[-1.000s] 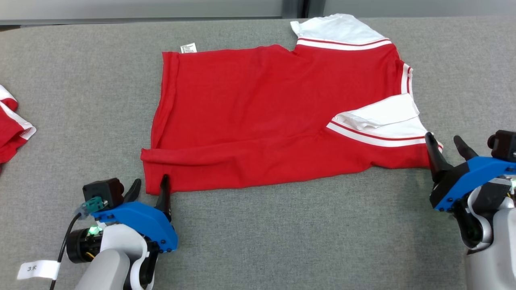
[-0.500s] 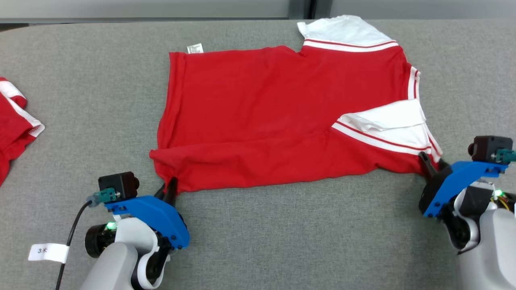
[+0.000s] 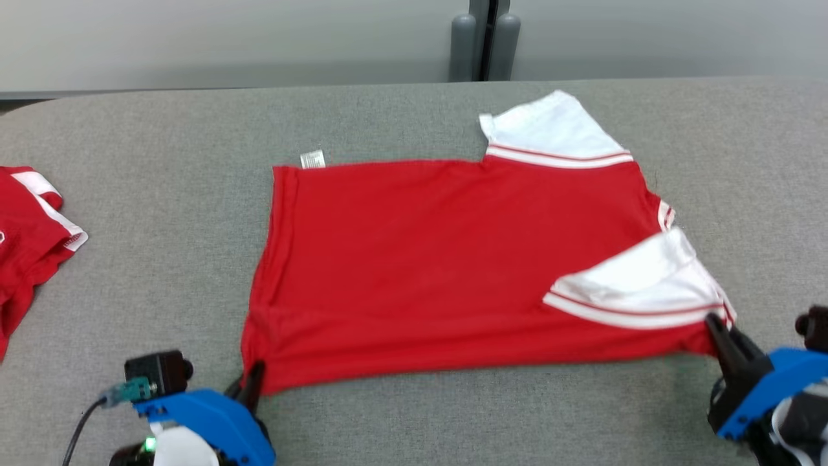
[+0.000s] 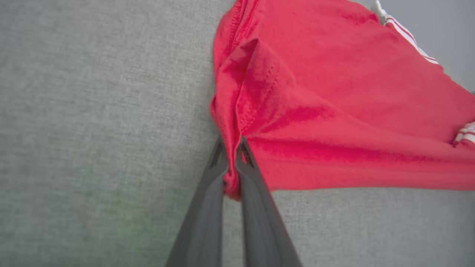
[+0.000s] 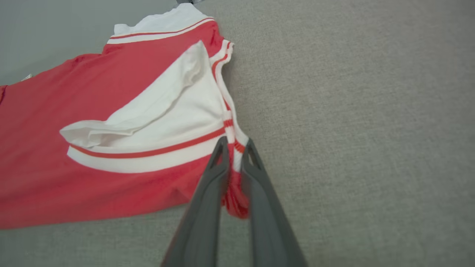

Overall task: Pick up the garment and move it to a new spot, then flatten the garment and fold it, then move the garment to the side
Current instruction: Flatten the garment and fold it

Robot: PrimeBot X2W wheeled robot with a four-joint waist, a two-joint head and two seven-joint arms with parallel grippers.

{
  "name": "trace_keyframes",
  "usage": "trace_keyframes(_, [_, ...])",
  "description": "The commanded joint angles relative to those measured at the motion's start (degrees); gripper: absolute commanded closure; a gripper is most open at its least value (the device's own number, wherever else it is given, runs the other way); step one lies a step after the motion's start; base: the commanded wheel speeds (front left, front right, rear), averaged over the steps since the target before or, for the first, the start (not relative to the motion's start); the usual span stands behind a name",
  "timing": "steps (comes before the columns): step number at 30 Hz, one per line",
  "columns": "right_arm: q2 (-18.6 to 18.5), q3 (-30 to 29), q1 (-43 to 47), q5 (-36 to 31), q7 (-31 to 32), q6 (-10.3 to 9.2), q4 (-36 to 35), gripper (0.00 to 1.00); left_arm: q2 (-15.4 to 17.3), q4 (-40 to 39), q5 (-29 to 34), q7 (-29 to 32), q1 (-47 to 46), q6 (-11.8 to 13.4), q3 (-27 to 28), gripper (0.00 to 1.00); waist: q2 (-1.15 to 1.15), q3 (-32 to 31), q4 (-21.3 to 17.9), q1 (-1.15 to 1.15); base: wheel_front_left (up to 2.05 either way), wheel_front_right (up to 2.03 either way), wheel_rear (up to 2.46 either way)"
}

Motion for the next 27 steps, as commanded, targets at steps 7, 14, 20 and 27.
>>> trace_keyframes(7, [-0.22,-1.59,8.26,5.17,2.19,-0.01,-1.48,0.58,1.68,-6.39,-1.9,4.81,8.74,3.24,-0.61,0.96,0.0,-0.96,0.25,0.0,0.0,0.0,0.0])
trace_keyframes(14, [-0.19,-1.55,5.21,2.24,2.51,0.02,-3.69,0.0,2.92,-9.68,-1.52,6.28,7.9,4.09,-0.57,0.0,0.0,-0.19,0.25,0.0,0.0,0.0,0.0])
trace_keyframes(20, [-0.78,3.69,-7.78,-1.67,9.62,0.01,-6.94,0.0,9.19,-12.62,0.99,12.44,-1.77,1.82,-0.63,0.0,0.0,1.83,-1.79,0.0,0.0,0.0,0.0])
trace_keyframes(27, [-3.86,13.18,-27.66,-0.25,16.17,0.01,-0.98,0.0,15.05,-9.32,-0.25,25.34,-19.58,-1.87,-0.68,0.0,0.0,6.25,-4.43,0.0,0.0,0.0,0.0])
